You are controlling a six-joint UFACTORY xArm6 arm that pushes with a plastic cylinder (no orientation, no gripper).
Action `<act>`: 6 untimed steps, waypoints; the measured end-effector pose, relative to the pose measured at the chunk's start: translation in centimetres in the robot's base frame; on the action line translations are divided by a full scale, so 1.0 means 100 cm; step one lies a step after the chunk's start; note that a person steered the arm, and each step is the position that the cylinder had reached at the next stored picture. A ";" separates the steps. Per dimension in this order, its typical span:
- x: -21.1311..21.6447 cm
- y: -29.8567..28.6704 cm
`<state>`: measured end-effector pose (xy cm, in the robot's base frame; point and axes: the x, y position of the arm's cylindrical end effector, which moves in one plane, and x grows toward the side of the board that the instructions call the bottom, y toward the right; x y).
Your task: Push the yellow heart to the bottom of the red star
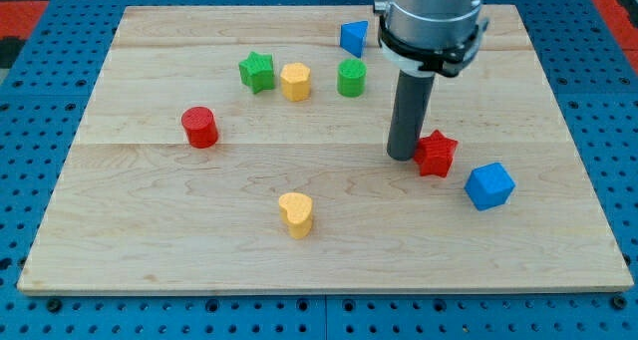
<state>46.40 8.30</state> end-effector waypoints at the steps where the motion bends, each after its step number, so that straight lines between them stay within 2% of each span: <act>1: -0.006 -0.096; 2: 0.024 -0.183; 3: 0.089 -0.183; 4: 0.085 -0.144; 5: 0.063 -0.069; 6: 0.058 -0.031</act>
